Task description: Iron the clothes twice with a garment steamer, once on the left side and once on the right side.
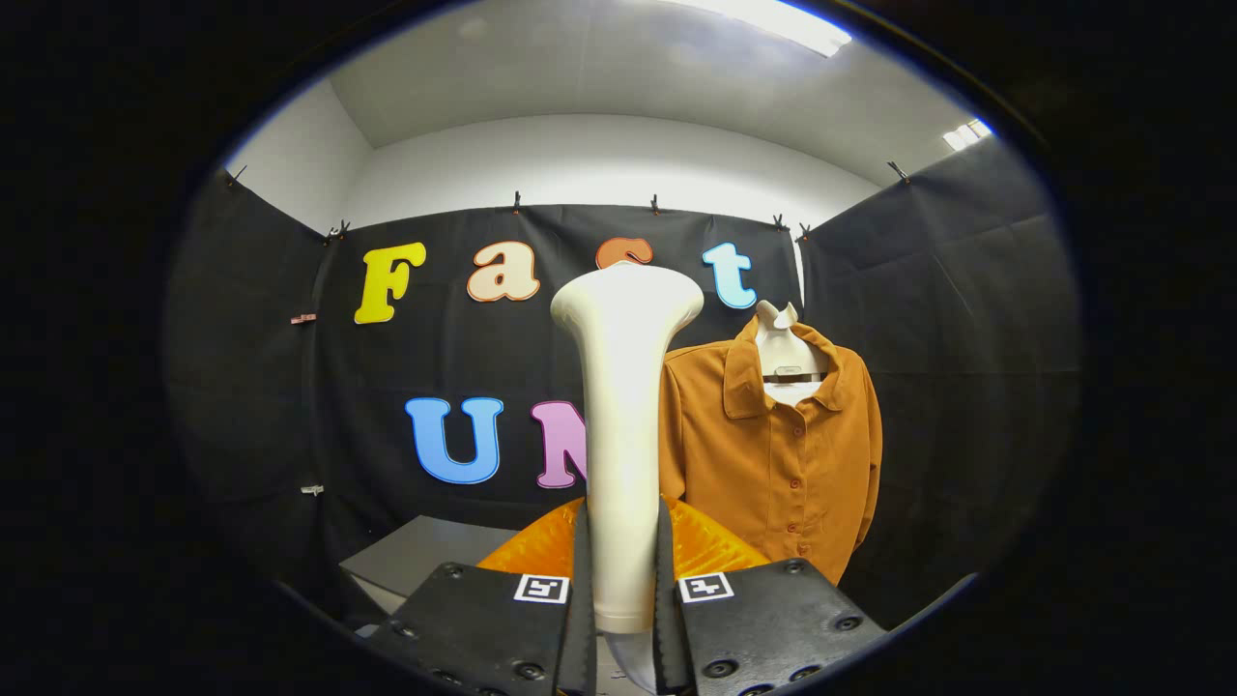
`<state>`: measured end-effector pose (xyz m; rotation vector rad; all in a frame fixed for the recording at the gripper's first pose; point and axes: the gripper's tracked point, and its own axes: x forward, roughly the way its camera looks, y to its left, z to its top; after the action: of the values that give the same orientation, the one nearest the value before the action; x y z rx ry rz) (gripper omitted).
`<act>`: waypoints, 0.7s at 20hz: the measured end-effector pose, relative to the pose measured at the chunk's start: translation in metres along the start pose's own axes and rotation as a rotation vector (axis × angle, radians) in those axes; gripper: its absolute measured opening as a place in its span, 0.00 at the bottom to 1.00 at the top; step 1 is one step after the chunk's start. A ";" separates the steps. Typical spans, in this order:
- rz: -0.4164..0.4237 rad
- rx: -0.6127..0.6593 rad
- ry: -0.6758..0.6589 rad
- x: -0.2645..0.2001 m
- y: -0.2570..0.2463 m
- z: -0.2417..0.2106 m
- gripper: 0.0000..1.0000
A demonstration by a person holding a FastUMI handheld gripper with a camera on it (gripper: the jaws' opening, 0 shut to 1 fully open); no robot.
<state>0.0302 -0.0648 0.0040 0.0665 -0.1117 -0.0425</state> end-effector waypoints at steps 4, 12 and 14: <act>-0.005 0.005 0.000 -0.001 0.000 0.000 0.27; -0.005 -0.003 0.008 -0.003 0.005 -0.004 0.27; -0.003 -0.005 0.007 -0.003 0.007 -0.004 0.27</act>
<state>0.0275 -0.0578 0.0005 0.0618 -0.1042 -0.0452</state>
